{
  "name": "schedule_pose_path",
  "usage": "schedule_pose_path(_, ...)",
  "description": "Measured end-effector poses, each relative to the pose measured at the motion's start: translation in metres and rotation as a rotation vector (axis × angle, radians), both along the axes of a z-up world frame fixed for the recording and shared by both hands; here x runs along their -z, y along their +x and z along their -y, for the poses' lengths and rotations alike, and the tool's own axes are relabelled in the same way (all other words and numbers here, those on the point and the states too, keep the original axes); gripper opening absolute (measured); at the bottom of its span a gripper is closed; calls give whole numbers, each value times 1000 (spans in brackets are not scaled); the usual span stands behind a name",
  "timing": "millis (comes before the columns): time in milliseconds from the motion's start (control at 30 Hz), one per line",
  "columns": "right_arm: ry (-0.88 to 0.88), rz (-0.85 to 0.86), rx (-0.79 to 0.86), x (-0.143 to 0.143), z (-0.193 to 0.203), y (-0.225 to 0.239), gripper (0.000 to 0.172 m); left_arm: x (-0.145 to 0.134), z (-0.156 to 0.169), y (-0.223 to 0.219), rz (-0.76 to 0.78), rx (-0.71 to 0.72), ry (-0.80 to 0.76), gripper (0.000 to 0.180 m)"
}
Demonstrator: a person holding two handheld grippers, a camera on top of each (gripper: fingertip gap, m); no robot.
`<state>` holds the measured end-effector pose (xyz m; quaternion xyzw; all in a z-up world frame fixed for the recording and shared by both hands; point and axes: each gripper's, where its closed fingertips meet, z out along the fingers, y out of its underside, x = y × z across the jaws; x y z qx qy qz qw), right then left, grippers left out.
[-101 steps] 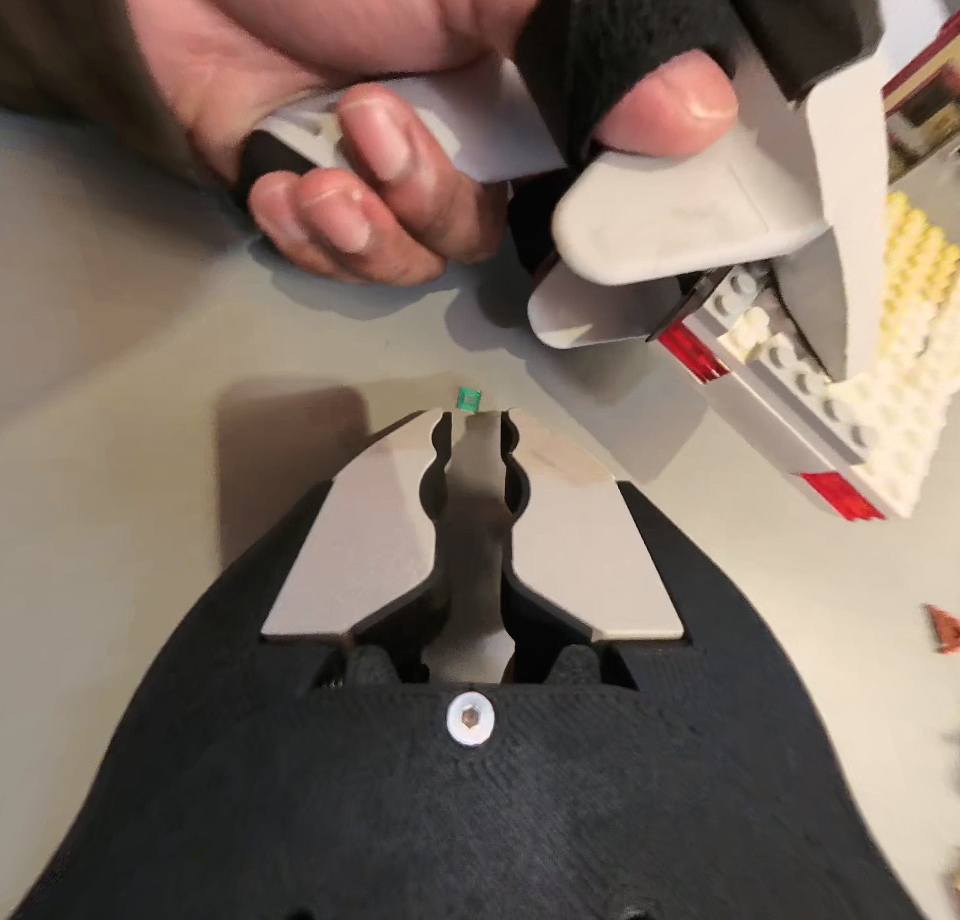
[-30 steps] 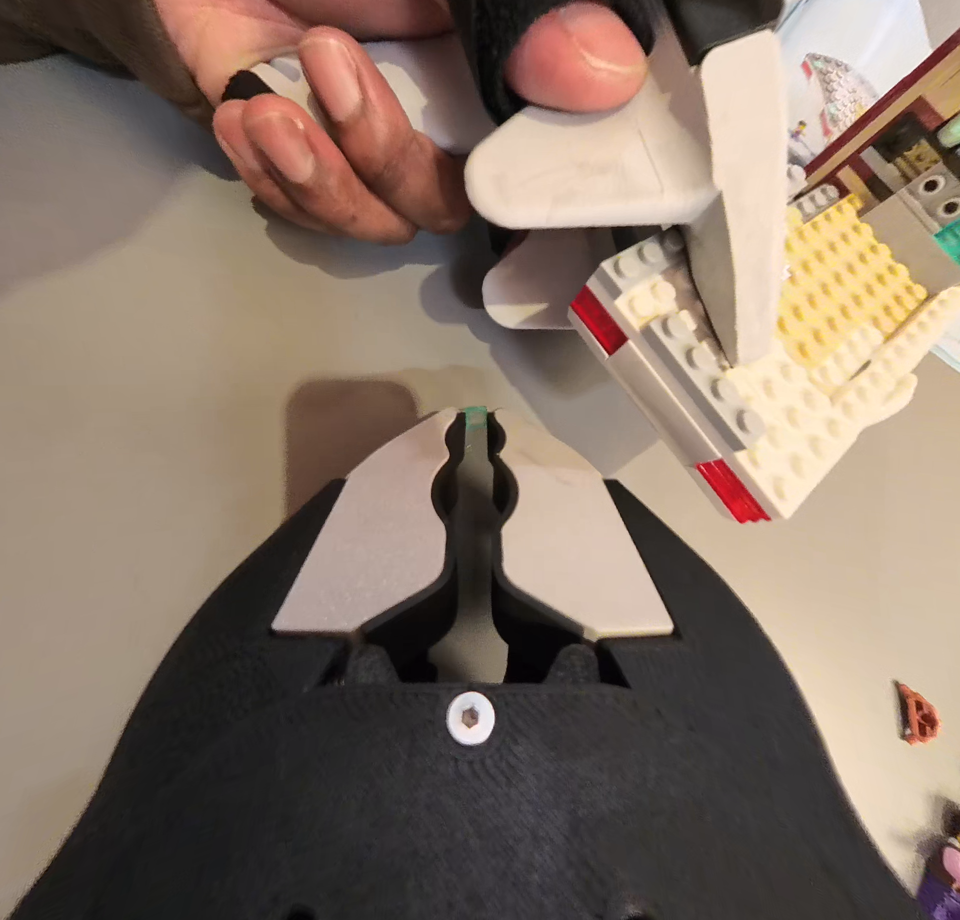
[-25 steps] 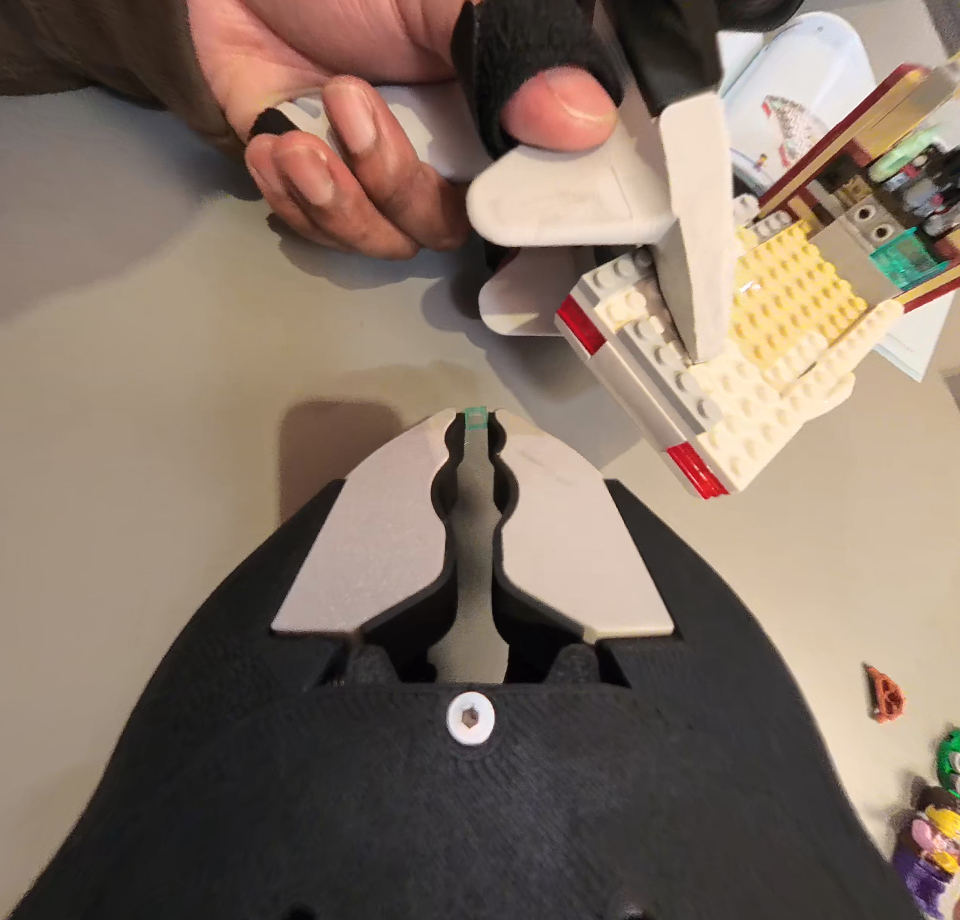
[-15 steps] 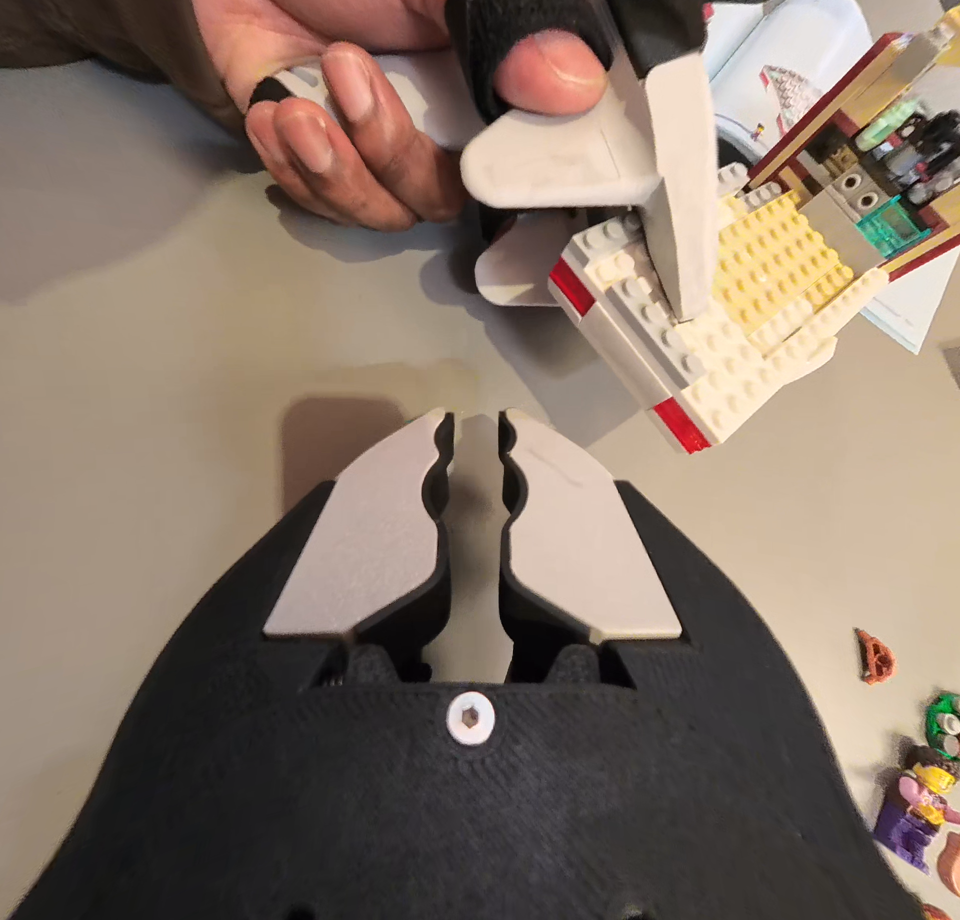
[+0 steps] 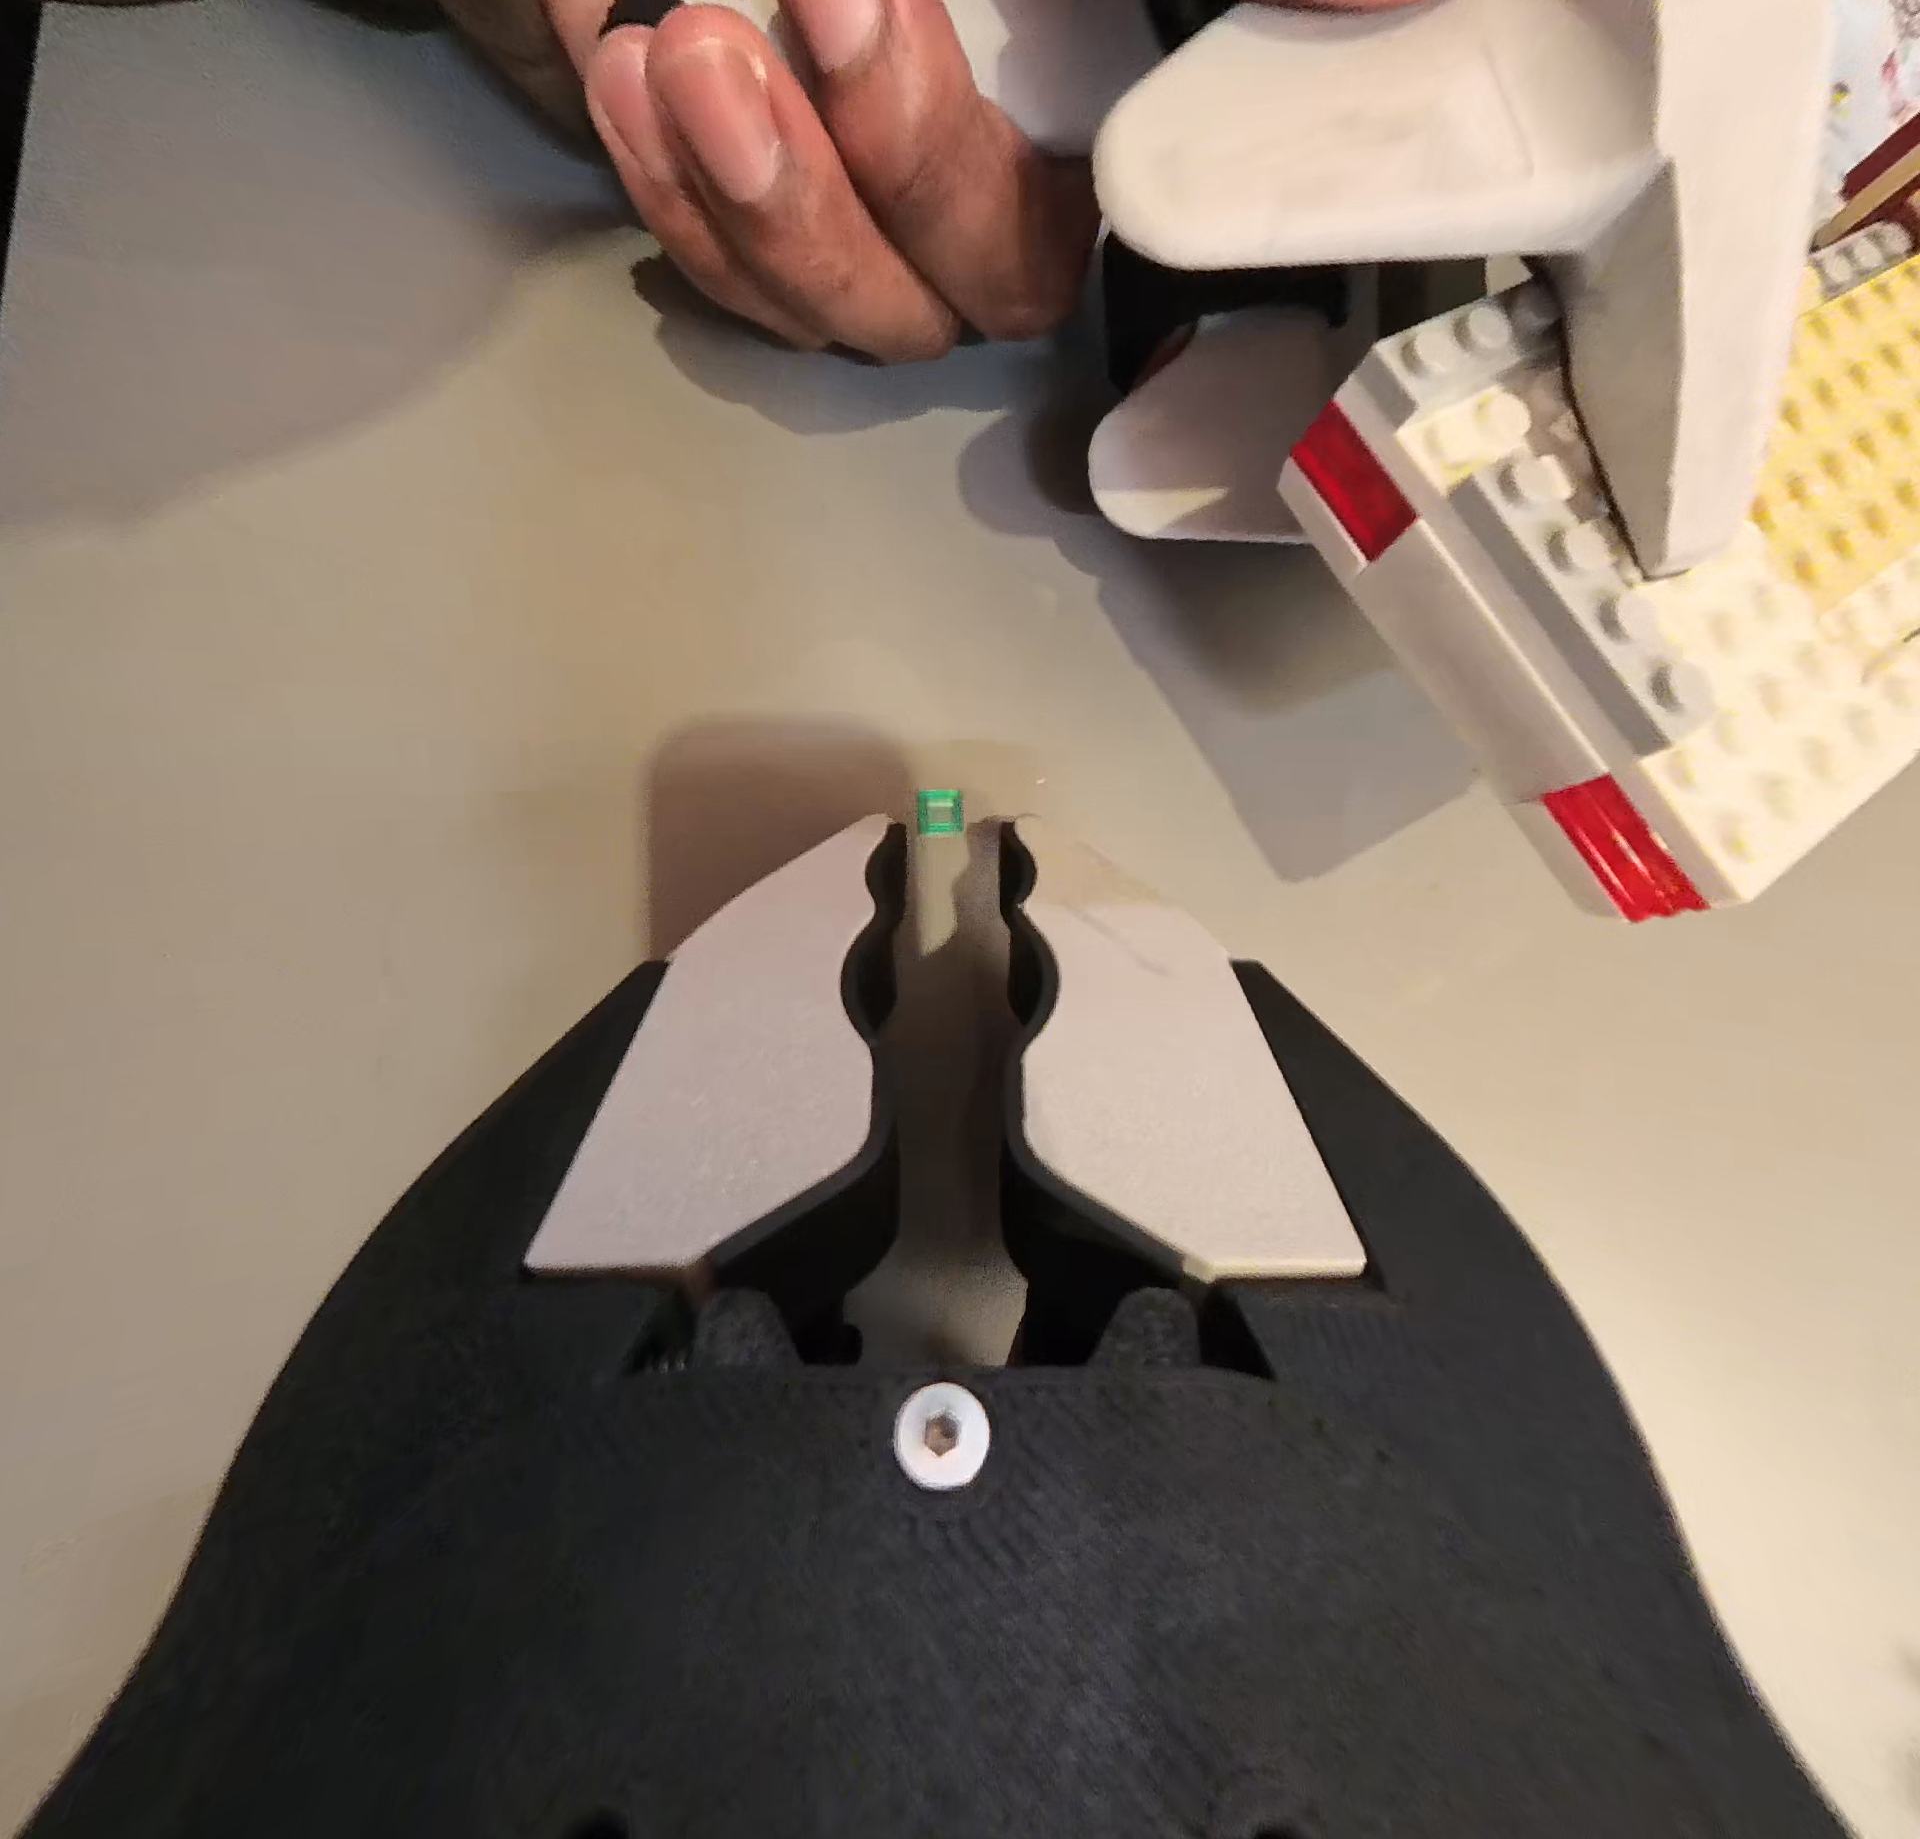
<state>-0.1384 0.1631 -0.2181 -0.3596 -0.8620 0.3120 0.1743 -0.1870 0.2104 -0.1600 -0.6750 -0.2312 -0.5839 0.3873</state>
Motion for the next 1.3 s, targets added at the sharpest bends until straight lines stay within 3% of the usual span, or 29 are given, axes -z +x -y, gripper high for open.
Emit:
schedule_pose_path(533, 19, -51, 8, 0, -1, -5, 7, 0, 0, 2, 1, 7, -1, 35)
schedule_pose_path(1033, -10, -335, 26, -46, -8, -17, 7, 4, 0, 1, 4, 7, -21, 36)
schedule_pose_path(1300, 44, -342, 0, -42, -10, -14, 8, 5, 0, 2, 7, 9, -28, 36)
